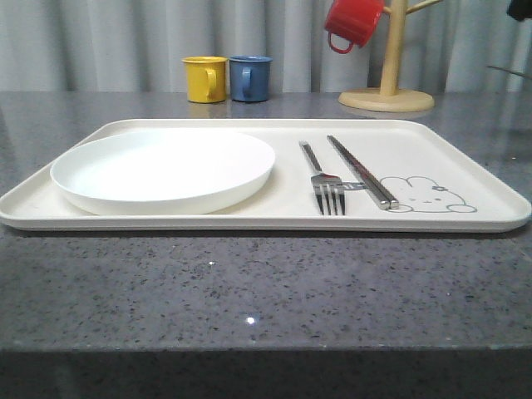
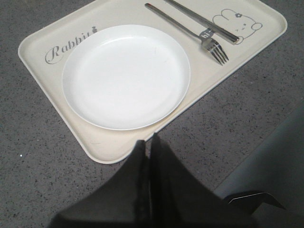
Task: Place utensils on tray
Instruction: 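Grasp the metal spoon by its handle with the right gripper, then lower the spoon onto the tray beside the chopsticks and release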
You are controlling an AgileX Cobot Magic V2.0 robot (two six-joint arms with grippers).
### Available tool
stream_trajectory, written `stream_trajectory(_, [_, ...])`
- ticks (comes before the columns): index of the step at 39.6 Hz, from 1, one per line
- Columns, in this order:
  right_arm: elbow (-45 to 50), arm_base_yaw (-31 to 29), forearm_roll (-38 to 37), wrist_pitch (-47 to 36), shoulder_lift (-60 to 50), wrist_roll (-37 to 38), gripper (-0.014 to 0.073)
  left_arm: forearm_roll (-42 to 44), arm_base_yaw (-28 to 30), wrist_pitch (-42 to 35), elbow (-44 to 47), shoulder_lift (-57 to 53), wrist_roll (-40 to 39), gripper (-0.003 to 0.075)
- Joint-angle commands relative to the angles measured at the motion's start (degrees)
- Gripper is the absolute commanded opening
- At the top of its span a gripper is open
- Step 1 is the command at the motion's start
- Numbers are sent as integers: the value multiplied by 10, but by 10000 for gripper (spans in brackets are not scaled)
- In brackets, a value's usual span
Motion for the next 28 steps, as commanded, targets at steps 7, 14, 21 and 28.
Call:
stream_trajectory(7, [-2, 109, 58, 52, -38, 38, -48, -3, -4, -40, -15, -3, -5, -18])
stream_trajectory(14, [27, 145, 59, 2, -16, 139, -48, -3, -4, -40, -15, -3, -5, -18])
stream_trajectory(21, [32, 148, 71, -33, 15, 153, -47, -3, -4, -40, -15, -3, -5, -18])
stream_trajectory(28, [32, 148, 76, -42, 34, 161, -47, -3, -4, -40, -15, -3, -5, -18])
